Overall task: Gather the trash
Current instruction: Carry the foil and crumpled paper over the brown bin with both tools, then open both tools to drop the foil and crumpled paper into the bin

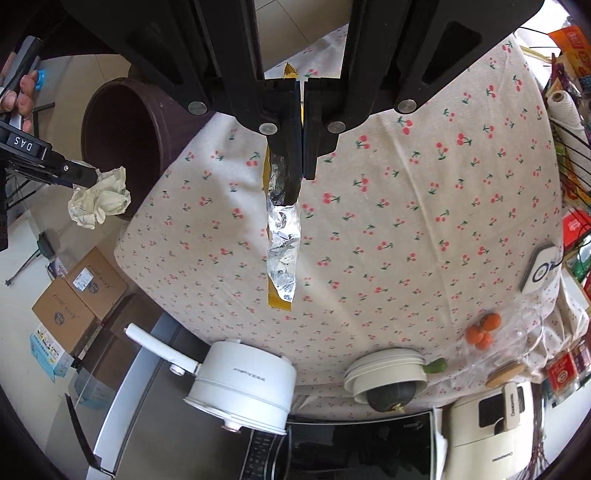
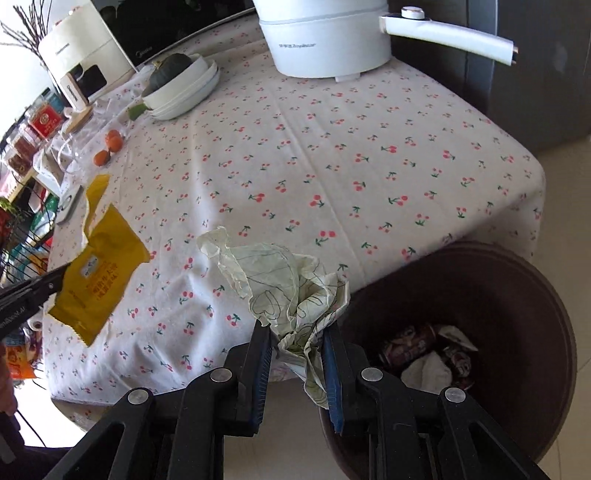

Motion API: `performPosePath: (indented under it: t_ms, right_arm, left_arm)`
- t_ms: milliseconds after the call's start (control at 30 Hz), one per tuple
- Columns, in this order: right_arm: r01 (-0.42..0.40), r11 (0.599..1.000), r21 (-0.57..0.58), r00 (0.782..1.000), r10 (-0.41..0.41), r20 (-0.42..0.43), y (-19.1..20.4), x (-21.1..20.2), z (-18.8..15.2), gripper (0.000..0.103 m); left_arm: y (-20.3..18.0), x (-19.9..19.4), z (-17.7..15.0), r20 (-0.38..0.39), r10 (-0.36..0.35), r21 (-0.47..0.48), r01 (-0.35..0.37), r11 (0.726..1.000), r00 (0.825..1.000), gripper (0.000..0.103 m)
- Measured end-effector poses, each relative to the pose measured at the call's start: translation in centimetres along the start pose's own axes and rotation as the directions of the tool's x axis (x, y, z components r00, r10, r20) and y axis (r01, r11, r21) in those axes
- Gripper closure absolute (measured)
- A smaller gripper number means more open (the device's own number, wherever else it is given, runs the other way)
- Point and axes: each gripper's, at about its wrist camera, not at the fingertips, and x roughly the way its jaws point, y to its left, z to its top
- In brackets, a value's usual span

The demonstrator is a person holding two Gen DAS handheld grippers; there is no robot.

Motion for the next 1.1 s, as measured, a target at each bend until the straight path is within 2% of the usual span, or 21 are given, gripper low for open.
performPosePath:
  t_ms: [167,467,867,1100]
  right_arm:
    - [0.013,1.000,-0.020,0.999,-0.012,0.048,-1.0,-2.0,0.1,0.080]
    - [0.068,0.998,0.015,0.996,-0.068,0.053,-5.2,-3.9,-1.9,0.080]
    - [0.148,0.980,0.132,0.988,-0.152,0.024,-12.5,-5.2,-6.1,0.080]
    - [0.173,0.970,0.173,0.984,-0.177,0.002,-14.8,-5.5,-7.0,0.079]
  left_arm:
    - [-4.0,0.2,1.0,0.018,-0.054,0.056,0.053,0.997,0.998,0.103]
    - [-10.3,1.4,0.6,-0.011,-0.135,0.139,0.135,0.981,0.991,0.103]
    - [-15.8,3.8,-2.4,-0.114,-0.198,0.217,0.219,0.951,0.973,0.103]
    - [-19.3,5.8,-3.8,-0.176,-0.222,0.264,0.264,0.928,0.959,0.103]
